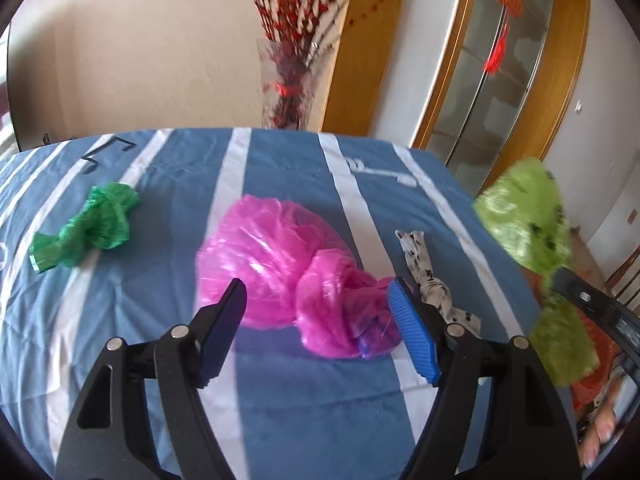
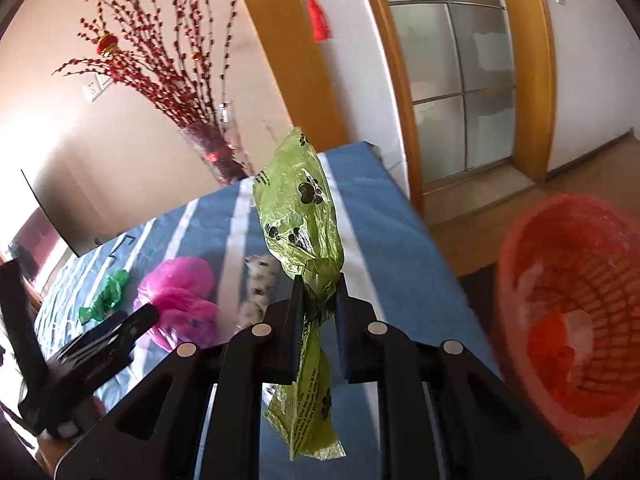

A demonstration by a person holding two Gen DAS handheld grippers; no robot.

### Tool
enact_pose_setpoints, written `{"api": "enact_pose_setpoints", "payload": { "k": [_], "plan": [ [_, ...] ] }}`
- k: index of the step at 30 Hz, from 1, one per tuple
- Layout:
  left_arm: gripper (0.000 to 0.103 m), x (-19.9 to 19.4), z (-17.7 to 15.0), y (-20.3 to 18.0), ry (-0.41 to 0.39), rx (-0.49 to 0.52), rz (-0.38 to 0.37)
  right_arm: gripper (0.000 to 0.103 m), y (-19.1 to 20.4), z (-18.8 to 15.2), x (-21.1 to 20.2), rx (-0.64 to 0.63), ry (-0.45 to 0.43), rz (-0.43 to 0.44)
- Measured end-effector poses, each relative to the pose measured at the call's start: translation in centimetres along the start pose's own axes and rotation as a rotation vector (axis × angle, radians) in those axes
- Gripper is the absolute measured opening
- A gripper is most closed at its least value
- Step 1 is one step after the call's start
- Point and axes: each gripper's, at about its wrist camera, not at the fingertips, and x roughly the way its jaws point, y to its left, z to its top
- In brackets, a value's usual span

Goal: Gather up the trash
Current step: 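Grasp the lime-green bag with the right tool while the left grasps the pink bag, then carry pink and lime-green bags to the red basket and open both tools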

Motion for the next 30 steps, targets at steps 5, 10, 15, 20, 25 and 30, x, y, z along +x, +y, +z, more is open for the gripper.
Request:
{"api": "enact_pose_setpoints", "payload": {
  "k": [5,10,15,20,25,30],
  "plan": [
    [0.055,2.5,-0.3,-0.5,0.067,0.002,0.026,0.015,-1.1,-0.5,-0.1,0.002,0.012,-0.017],
    [0.029,2.3,-0.6,-0.2,0.05,0.006,0.027,0.015,-1.5,-0.9,-0.4,0.004,0.019,-0.009],
    [0.022,1.2,-0.5,0.3,0.031,0.003,0.032,0.015,-1.1,-1.0,-1.1,-0.005,0.012,0.007],
    [0.022,-1.9,-0.2,1.5,-0.015,-0.027,0.029,0.015,-0.4,-0.8,-2.2,-0.024,-0.005,0.027],
    [0.022,-5.4,-0.4,2.3,-0.062,-0.035,0.022,0.015,0.6,-0.9,-3.6,-0.057,-0.024,0.045],
    [0.022,-7.9,-0.9,2.3,-0.087,-0.02,0.018,0.015,1.2,-1.0,-5.1,-0.082,-0.044,0.054]
  ]
}}
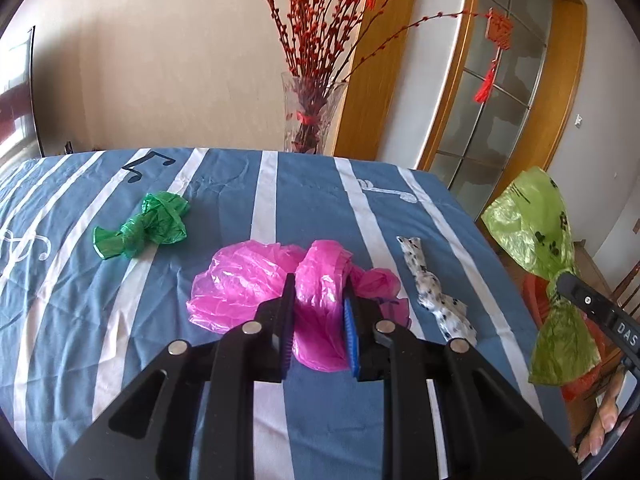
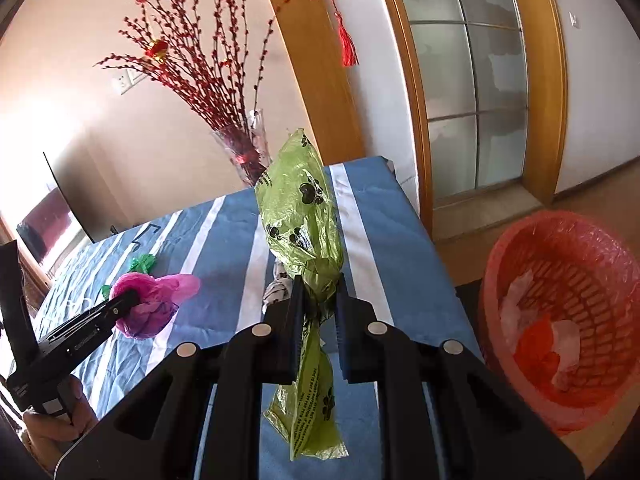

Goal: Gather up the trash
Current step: 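Carry pink and lime-green bags to the red basket and open both tools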

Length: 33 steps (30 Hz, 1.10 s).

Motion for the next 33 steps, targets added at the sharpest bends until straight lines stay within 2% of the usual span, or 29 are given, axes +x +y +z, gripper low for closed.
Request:
{"api": "enact_pose_setpoints", "payload": {
  "k": [12,33],
  "plan": [
    [0.021,-3.7,-0.7,-3.2,-0.031,0.042,-0.064,0.015,-1.4,-0.3,-3.1,-0.003,-0.048,-0.018],
    [0.021,-4.0,-1.8,-10.9,-0.008,0.152,-0.187,0.015,-6.5,-1.0,-4.9,0.047,-0.067,-0.093]
  ]
}}
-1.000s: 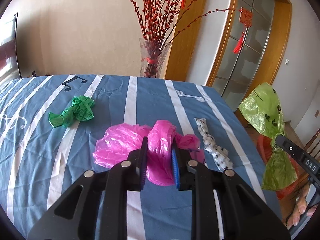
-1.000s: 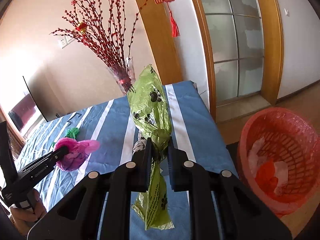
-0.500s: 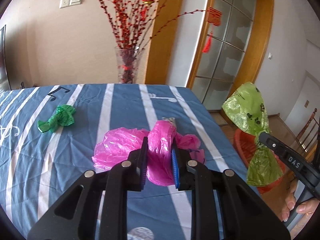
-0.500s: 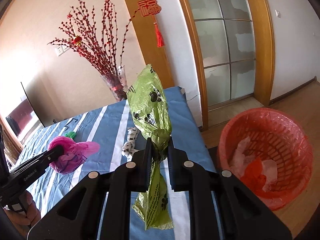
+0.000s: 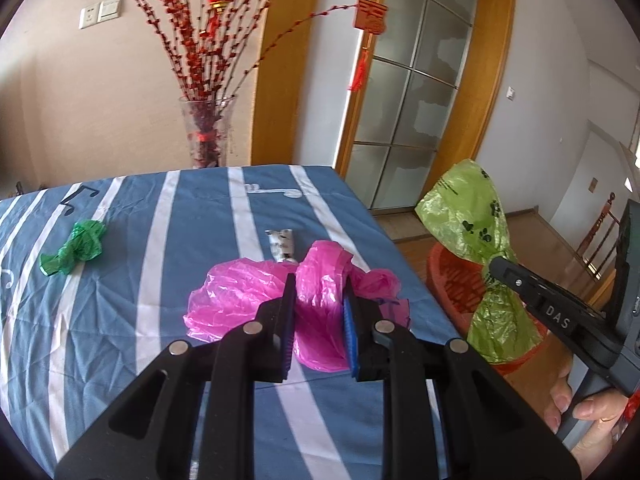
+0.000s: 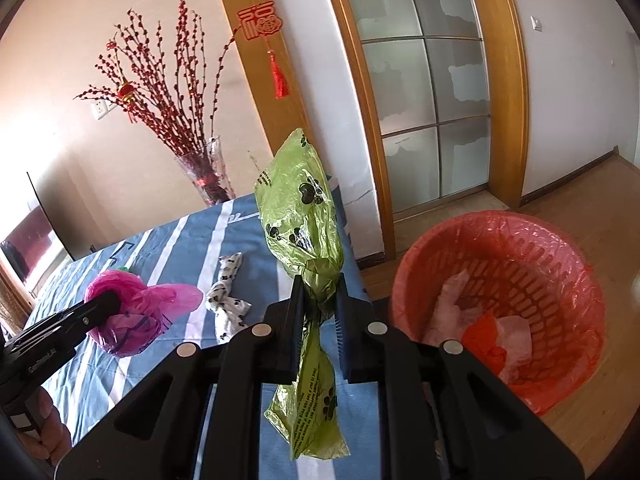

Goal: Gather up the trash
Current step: 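Carry pink and lime-green bags to the red basket and open both tools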

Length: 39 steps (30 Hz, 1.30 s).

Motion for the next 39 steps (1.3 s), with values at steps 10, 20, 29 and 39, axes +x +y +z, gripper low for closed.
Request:
{"api": "enact_pose_setpoints", "payload": {
  "k": [10,20,29,39],
  "plan": [
    [0.021,1.2,0.2,-4.0,0.015,0.057,-0.062,0.015,-3.0,0.1,-0.4,0.039,-0.007,-0.036],
    [0.021,2.9,0.3,-8.4,0.026,0.104,-0.198,0.015,-8.2,0.1,-1.9,0.127,-0.039,-0.119],
    [0.021,6.5,-0.1,-13.4,0.08,0.141,-0.338,0.015,-13.7,-0.7,-2.5,0.231,-0.049,-0.194],
    [0.021,10.2,-0.1,-17.5,0.132,0.148,-0.429,0.015,-16.5,-0.6,-2.0,0.287,-0.055,-0.22]
  ]
}}
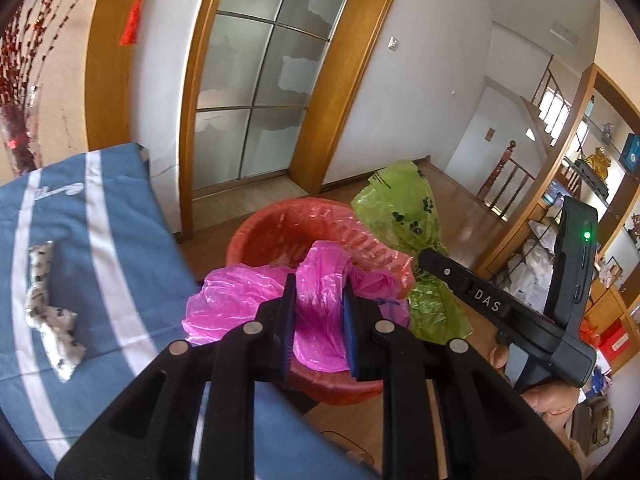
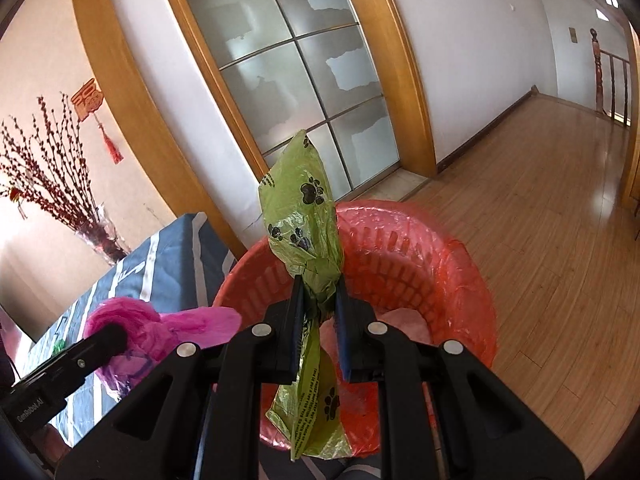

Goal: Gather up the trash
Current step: 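Carry pink and lime-green bags to the red basket and open both tools, then grasp the green bag with the left tool while the right grasps the dotted bag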

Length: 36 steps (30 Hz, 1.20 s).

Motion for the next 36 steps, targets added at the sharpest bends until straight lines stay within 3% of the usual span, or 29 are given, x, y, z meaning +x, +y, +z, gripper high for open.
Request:
{"api": "enact_pose_setpoints", "payload": {
  "k": [9,13,19,26,31,36],
  "plan": [
    [0.023,3.4,0.8,-0.6,0.022,-0.036,-0.05,0.017,-1.2,1.3,0.9,0.042,-0.014,0.005],
    [0.033,4.7,0.3,0.0,0.058,-0.076,-0.033,0.039,-2.0,1.4,1.1,0.062,-0.005,-0.015],
    [0.044,3.4,-0.6,1.9,0.064,-0.092,0.032,0.044,-3.1,0.9,0.6,0.052,-0.004,-0.092],
    [0.064,-1.2,-2.2,5.0,0.014,-0.041,0.234,0.068,-1.0,0.1,-0.7,-0.034,-0.033,-0.14],
    [0.071,-6.1,-3.3,9.7,-0.025,-0.046,0.406,0.079,3.7,-0.7,-1.1,-0.156,-0.034,-0.061],
    [0.078,-12.2,-4.8,16.2,-0.078,-0.117,0.587,0.081,10.1,-2.3,-0.7,-0.288,-0.008,0.064]
  ]
}}
